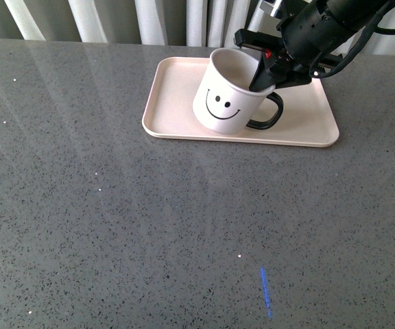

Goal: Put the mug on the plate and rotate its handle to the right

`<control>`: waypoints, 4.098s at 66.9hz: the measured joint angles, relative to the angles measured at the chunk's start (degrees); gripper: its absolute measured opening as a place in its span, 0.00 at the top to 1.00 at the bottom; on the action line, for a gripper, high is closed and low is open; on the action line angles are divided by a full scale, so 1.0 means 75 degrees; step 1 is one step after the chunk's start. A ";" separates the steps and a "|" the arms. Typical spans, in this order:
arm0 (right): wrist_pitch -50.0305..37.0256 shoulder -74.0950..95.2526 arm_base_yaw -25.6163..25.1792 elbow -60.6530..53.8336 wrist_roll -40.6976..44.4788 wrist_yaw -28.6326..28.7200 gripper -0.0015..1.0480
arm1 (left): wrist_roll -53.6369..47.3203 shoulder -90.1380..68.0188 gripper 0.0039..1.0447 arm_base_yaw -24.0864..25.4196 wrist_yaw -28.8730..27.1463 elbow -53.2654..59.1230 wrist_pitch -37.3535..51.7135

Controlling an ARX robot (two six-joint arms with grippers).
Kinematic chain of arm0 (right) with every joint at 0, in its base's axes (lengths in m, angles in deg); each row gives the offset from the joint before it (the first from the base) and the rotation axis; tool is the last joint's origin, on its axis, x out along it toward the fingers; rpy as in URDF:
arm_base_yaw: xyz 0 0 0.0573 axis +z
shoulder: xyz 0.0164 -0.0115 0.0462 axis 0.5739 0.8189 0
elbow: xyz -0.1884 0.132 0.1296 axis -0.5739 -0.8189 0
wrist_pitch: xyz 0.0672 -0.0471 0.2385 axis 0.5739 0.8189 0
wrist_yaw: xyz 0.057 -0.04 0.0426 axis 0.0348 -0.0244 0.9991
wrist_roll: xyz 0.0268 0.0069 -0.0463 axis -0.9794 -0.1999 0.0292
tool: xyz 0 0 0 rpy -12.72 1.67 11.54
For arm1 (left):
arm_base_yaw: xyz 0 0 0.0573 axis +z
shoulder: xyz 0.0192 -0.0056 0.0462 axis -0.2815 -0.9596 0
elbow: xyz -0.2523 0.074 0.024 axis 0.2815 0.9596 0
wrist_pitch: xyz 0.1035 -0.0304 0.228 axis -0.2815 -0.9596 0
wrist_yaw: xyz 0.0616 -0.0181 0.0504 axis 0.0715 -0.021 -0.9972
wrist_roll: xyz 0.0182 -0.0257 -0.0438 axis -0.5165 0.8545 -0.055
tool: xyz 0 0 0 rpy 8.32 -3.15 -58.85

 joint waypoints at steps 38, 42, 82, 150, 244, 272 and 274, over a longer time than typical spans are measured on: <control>0.1367 0.0052 -0.0527 0.1620 0.3264 -0.0615 0.98 | 0.0000 0.0000 0.09 0.0000 0.0000 0.0000 -0.0003; 0.1480 0.0166 -0.0493 0.1743 0.3392 -0.0621 0.98 | 0.0000 0.0000 0.09 0.0000 0.0000 0.0000 -0.0003; 0.2101 0.1119 -0.0297 0.2792 0.4109 -0.0737 0.98 | 0.0000 0.0000 0.09 0.0000 0.0000 0.0000 -0.0003; 0.2524 0.1384 -0.0280 0.3590 0.4208 -0.0242 0.08 | 0.0000 0.0000 0.09 0.0000 0.0000 0.0000 -0.0003; -1.1992 -0.7705 -0.0793 -1.1724 0.0216 -0.2218 0.98 | 0.0000 0.0000 0.09 0.0000 0.0000 0.0000 -0.0003; -1.0969 -0.9707 -0.0793 -1.2837 0.0219 -0.2218 0.98 | 0.0000 0.0000 0.09 0.0000 0.0000 0.0000 -0.0003; -1.0832 -0.9894 -0.0793 -1.2887 0.0219 -0.2218 0.98 | 0.0000 0.0000 0.09 0.0000 -0.0003 0.0000 -0.0003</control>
